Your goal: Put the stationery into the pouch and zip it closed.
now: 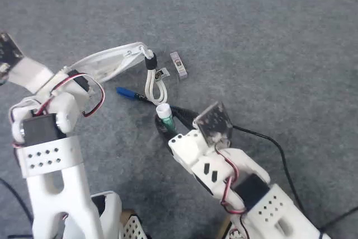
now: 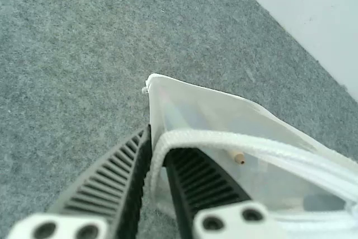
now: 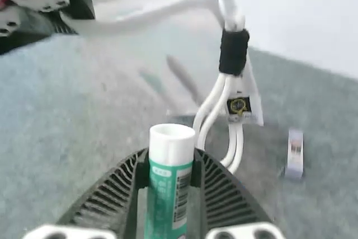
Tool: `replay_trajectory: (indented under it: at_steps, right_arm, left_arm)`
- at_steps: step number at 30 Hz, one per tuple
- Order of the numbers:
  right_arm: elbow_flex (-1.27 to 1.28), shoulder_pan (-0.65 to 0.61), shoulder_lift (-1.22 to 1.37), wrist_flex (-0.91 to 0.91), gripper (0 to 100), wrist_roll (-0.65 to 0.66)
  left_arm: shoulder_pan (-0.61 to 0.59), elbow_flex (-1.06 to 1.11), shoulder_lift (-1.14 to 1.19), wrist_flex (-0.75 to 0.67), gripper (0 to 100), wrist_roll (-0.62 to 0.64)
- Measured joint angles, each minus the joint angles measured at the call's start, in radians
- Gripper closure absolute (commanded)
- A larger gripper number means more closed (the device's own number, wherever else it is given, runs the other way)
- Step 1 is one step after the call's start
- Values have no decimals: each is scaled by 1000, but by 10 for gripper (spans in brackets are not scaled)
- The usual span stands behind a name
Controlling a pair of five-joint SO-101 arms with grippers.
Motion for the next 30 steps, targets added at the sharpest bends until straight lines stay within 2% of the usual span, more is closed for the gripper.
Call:
replay_trajectory:
  at_steps: [5,10,22,30]
  right_arm:
    - [77,-2,-104,-92,992,0]
    - [94,-2,-167,-106,992,0]
    - [94,-2,-172,-118,992,0]
    - [94,0,-173,-209,992,0]
  left_arm:
    - [41,0,0,0,990,0]
    - [57,0,0,0,990,0]
    - [115,20,0,-2,990,0]
    - [123,20,0,-2,990,0]
